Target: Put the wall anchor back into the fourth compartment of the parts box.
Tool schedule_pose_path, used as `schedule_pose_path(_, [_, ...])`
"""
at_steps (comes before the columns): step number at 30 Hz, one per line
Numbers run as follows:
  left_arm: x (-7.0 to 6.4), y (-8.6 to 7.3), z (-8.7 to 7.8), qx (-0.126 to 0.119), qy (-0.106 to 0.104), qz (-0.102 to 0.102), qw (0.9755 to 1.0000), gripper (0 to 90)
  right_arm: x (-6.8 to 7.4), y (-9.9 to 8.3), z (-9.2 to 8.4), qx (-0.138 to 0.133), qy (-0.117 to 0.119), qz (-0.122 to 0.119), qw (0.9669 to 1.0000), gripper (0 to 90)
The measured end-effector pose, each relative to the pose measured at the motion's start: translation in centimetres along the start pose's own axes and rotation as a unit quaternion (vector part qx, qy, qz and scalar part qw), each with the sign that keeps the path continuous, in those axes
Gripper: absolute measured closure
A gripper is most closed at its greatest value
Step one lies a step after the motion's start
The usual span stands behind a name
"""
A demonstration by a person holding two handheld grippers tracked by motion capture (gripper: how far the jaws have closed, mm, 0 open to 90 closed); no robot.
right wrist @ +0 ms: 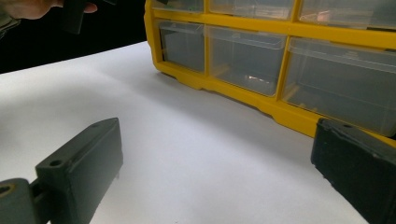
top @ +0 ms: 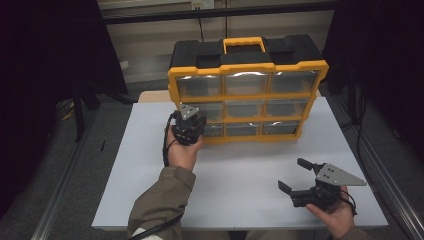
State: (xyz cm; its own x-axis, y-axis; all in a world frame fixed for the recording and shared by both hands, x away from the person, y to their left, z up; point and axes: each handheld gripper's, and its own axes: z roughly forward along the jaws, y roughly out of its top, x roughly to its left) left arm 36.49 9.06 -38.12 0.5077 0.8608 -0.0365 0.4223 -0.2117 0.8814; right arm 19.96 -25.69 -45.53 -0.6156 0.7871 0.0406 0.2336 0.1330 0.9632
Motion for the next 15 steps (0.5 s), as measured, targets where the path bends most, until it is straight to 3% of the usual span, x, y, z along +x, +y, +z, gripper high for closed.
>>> schedule_pose_path(15, [0.17, 0.13, 0.30, -0.011, 0.013, 0.000, 0.9999, 90.0, 0.00, -0.02, 0.03, 0.001, 0.000, 0.001, 1.0000, 2.2])
